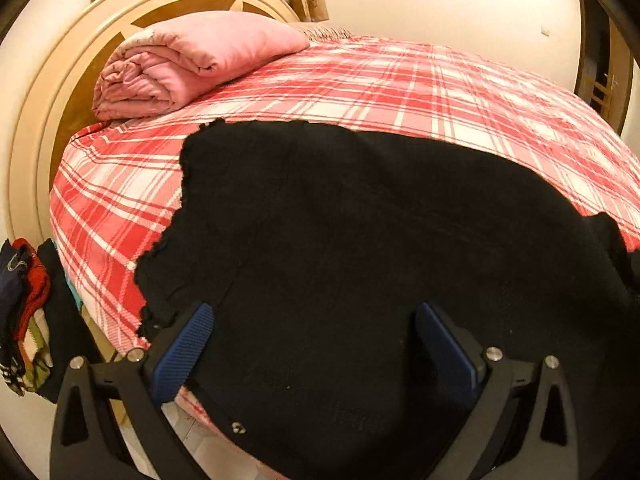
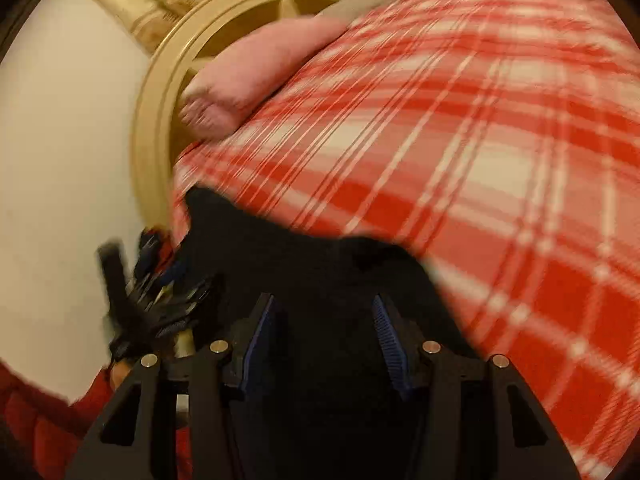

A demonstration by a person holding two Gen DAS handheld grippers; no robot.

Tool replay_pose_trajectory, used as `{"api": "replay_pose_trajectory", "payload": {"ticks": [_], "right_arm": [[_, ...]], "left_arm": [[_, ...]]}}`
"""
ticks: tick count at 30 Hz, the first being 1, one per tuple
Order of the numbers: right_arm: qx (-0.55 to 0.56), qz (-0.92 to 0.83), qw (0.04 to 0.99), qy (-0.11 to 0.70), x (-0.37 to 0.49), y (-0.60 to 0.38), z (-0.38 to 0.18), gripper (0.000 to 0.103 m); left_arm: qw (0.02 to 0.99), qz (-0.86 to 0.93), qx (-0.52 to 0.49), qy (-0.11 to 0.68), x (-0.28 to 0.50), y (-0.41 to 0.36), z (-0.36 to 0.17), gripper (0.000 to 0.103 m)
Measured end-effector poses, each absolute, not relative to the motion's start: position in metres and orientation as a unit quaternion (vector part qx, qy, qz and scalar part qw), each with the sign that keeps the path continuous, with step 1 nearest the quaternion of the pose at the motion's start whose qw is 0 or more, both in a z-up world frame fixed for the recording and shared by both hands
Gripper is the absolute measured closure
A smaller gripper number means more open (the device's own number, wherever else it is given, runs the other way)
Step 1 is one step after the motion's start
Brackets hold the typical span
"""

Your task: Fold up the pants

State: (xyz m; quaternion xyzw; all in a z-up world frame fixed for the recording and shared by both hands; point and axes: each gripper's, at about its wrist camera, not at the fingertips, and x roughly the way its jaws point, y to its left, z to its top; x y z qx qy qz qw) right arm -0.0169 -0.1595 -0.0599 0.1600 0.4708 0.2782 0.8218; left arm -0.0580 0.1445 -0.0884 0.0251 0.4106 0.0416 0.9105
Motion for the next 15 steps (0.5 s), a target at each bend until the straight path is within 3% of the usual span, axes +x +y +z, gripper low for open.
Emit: {"api": "replay_pose_trajectory", "payload": {"ticks": [8, 15], "right_arm": [[0.223, 0.416, 0.709, 0.524, -0.007, -0.140, -0.078, 0.044], [0.283, 0.400, 0.718, 0.494, 0.024, -0.139, -0.090, 0.042]], "left_arm": [[0.908, 0.031, 0.015, 0.418, -0.055, 0.149, -0.088, 0.000], [0.907, 0.036, 0.009, 0.419, -0.056, 0.149, -0.089, 0.000]]}}
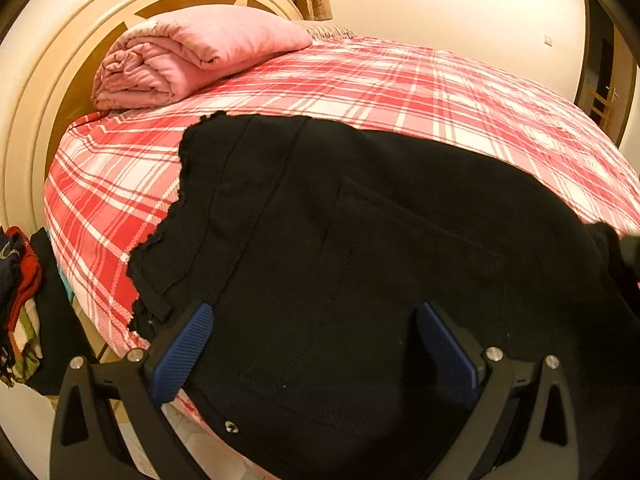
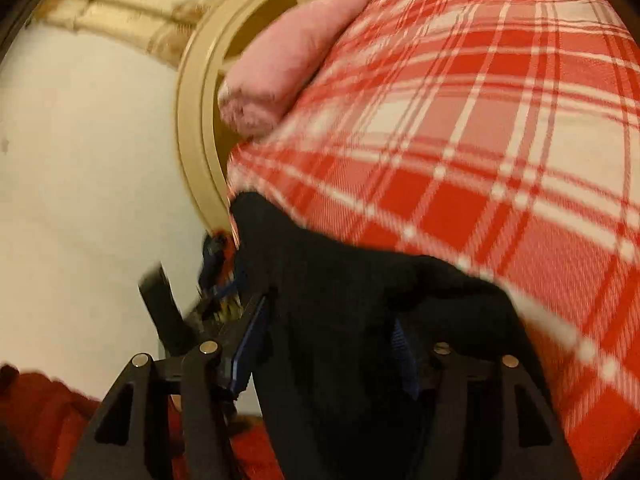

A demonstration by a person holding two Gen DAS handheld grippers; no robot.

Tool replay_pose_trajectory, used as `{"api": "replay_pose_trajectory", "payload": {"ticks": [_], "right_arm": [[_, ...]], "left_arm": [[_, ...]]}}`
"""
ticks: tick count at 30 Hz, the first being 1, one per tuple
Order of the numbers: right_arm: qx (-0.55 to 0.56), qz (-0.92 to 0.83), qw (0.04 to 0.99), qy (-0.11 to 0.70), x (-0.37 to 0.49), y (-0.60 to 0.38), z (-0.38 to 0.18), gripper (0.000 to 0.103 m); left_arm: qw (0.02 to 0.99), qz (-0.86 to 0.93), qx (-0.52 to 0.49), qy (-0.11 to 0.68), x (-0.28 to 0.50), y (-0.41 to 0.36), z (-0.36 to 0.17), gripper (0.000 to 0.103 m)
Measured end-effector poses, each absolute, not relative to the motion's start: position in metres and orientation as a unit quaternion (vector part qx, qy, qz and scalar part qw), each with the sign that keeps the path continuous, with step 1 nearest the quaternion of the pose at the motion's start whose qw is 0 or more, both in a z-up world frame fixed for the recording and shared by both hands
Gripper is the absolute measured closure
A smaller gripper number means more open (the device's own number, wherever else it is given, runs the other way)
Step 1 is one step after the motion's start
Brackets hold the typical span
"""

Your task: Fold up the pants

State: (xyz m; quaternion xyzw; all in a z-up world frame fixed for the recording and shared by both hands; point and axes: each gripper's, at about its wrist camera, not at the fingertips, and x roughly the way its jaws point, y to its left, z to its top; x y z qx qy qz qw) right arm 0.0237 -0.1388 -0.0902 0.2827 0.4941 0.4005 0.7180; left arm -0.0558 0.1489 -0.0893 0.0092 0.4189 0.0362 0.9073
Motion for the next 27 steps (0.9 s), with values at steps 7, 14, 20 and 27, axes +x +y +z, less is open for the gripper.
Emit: {"api": "replay_pose_trajectory", "payload": {"ticks": [7, 14, 20, 27], "right_arm": [[0.384, 0.320, 0.739, 0.452, 0.061, -0.209, -0.096, 0.044], [0.246, 0.284, 0.841, 0.388, 0.003, -0.212, -0.023, 0.044], [0.153, 0.354, 0.831, 0.402, -0.024, -0.132, -0.033, 0.055], [0.191, 0.261, 0.844, 0.429, -0.005, -0.148, -0.085, 0.071]], "left_arm": [[0.908, 0.025, 0.014, 0.417, -0.063, 0.154, -0.095, 0.000], [0.907, 0.021, 0.036, 0.419, -0.063, 0.154, -0.089, 0.000], [0.917, 0.033, 0.031, 0.397, -0.059, 0.156, -0.073, 0.000], [0.904, 0.078, 0.054, 0.417, -0.057, 0.165, -0.088, 0.000]]}}
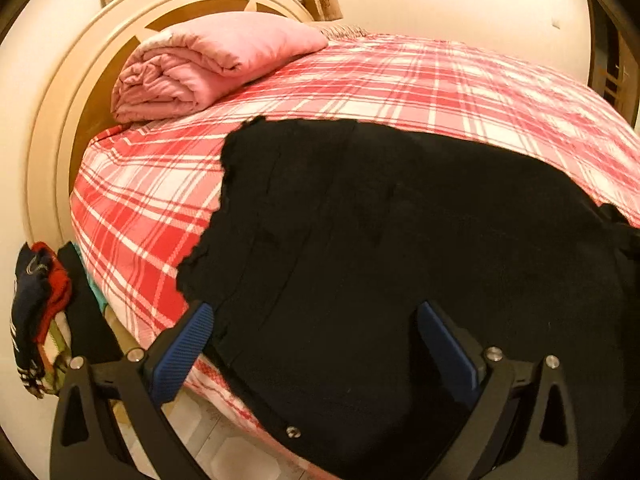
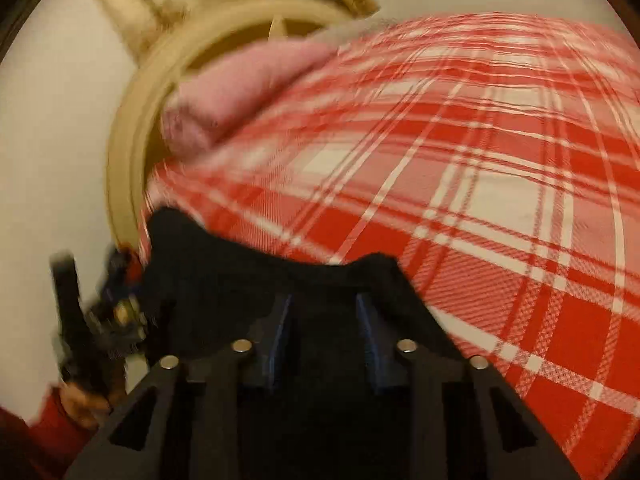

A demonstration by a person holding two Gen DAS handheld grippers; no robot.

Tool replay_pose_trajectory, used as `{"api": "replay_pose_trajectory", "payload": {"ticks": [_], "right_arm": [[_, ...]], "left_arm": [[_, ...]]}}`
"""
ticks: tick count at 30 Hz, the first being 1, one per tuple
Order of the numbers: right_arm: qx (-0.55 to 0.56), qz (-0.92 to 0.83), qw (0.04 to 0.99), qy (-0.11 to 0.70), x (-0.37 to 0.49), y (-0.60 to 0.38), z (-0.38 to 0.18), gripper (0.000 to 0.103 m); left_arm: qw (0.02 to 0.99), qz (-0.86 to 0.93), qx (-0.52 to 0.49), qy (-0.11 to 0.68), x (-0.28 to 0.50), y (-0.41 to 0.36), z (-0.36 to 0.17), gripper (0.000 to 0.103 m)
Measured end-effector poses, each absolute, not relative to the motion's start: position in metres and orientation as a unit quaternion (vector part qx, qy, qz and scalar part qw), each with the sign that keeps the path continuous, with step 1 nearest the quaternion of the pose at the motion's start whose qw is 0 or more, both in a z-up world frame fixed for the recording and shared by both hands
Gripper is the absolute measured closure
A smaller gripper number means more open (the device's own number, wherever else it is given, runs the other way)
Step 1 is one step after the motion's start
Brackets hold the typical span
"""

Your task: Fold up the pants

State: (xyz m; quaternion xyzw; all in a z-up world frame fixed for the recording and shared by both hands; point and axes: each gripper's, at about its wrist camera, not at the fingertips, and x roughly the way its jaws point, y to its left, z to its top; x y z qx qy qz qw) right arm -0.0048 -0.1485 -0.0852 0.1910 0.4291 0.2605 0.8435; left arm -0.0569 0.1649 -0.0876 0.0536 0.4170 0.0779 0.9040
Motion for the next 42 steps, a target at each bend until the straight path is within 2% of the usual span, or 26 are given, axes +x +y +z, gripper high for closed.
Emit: {"api": "replay_pose_trajectory", "payload": {"ticks": [6, 11, 14, 16, 18, 24, 29, 35, 39, 42], "right_arm": [[0.233, 0.214, 0.873, 0.372, -0.065, -0.189, -0.037, 0.068], [0.237, 0.096, 0.898, 0.359, -0.152, -0.266, -0.012, 0.065], [0.255, -0.013, 0.909, 0.329, -0.217, -0.327, -0.002, 0.055], [0.273, -0.090, 0.909, 0.303, -0.266, -0.369, 0.006, 0.042], [0.289, -0.174, 0.900, 0.277, -0.321, -0.415, 0.013, 0.038], [0.292, -0.347, 0.856, 0.249, -0.438, -0.498, 0.016, 0.038], [0.290, -0.355, 0.844, 0.279, -0.462, -0.508, -0.006, 0.038], [0.264, -0.323, 0.852, 0.315, -0.438, -0.506, -0.023, 0.038], [0.254, -0.327, 0.861, 0.296, -0.437, -0.491, -0.015, 0.038], [0.307, -0.291, 0.864, 0.274, -0.439, -0.480, -0.008, 0.038]], "left_arm": [[0.901, 0.080, 0.054, 0.423, -0.064, 0.171, -0.080, 0.000], [0.919, 0.050, 0.064, 0.385, -0.070, 0.151, -0.054, 0.000], [0.927, 0.002, 0.063, 0.369, -0.071, 0.124, -0.042, 0.000], [0.929, -0.038, 0.063, 0.363, -0.070, 0.096, -0.036, 0.000], [0.927, -0.072, 0.062, 0.362, -0.071, 0.072, -0.031, 0.000], [0.923, -0.140, 0.073, 0.350, -0.087, 0.009, -0.015, 0.000], [0.910, -0.188, 0.108, 0.353, -0.115, -0.039, -0.016, 0.000], [0.899, -0.208, 0.138, 0.359, -0.136, -0.069, -0.018, 0.000], [0.898, -0.205, 0.162, 0.353, -0.142, -0.076, -0.021, 0.000], [0.897, -0.195, 0.163, 0.361, -0.138, -0.074, -0.026, 0.000]]}}
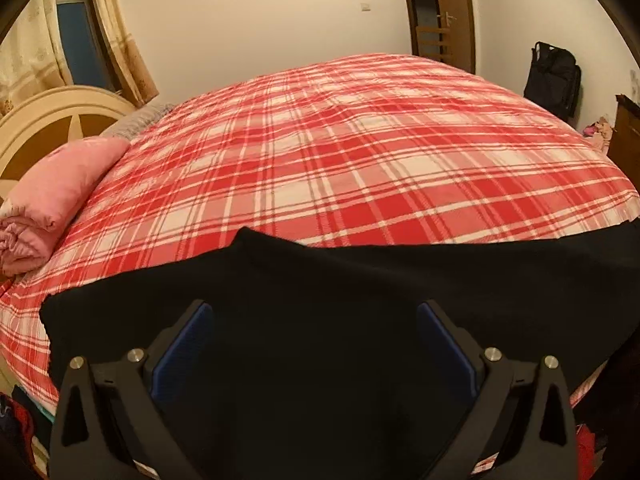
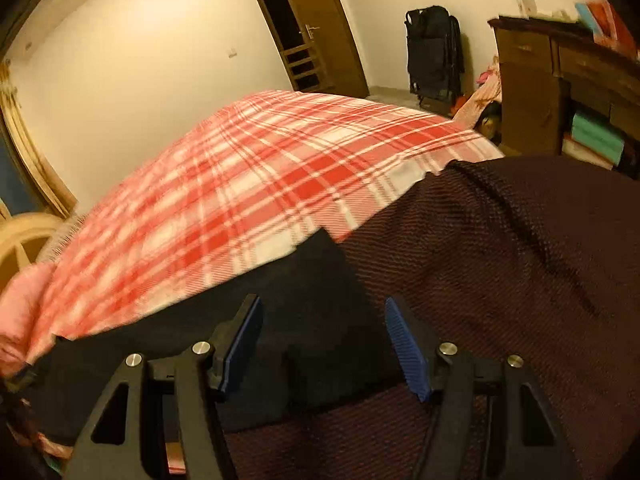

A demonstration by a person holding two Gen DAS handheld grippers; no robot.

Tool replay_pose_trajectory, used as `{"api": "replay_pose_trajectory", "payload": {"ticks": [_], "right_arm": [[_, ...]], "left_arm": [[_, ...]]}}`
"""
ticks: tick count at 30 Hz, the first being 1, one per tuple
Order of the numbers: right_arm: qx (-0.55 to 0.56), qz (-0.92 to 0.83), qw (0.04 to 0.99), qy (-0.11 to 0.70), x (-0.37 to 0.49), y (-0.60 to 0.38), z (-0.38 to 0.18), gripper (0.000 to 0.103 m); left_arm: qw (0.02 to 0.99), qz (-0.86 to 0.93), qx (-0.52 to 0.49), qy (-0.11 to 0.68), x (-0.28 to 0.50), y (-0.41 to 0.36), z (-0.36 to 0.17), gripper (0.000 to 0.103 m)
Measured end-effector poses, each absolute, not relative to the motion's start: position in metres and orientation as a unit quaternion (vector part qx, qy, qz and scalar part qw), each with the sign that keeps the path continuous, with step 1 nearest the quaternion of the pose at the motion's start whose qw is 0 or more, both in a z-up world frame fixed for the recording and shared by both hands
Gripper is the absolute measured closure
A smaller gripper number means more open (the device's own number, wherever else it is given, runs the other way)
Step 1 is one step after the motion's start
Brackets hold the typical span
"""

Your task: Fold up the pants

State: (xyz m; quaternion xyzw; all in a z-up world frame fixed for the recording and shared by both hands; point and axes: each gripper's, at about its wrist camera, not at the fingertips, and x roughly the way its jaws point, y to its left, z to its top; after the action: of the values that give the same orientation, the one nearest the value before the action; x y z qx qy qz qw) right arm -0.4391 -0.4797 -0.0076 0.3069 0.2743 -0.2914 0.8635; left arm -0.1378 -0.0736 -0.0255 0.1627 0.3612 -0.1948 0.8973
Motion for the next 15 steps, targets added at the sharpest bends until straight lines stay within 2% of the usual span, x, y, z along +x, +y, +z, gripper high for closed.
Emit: {"api": "replay_pose_trajectory", "payload": {"ticks": [3, 6, 12, 15], "right_arm": [[0.402, -0.212, 0.851, 0.264, -0.434, -0.457, -0.010, 0.038], [0.469, -0.133, 0.824, 0.289, -0.416, -0.422, -0.024, 0.038], [0.465, -0.107, 0.792, 0.382, -0.376, -0.379, -0.053, 0.038], [0.424, -0.158, 0.821, 0.347, -0.387, -0.395, -0.031, 0.038]], "left_arm": [[0.893, -0.195, 0.144, 0.379, -0.132, -0.069, -0.030, 0.000], [0.887, -0.206, 0.132, 0.392, -0.130, -0.070, -0.035, 0.000], [0.885, -0.227, 0.137, 0.384, -0.137, -0.068, -0.037, 0.000], [0.886, -0.228, 0.127, 0.382, -0.134, -0.058, -0.035, 0.000]]}}
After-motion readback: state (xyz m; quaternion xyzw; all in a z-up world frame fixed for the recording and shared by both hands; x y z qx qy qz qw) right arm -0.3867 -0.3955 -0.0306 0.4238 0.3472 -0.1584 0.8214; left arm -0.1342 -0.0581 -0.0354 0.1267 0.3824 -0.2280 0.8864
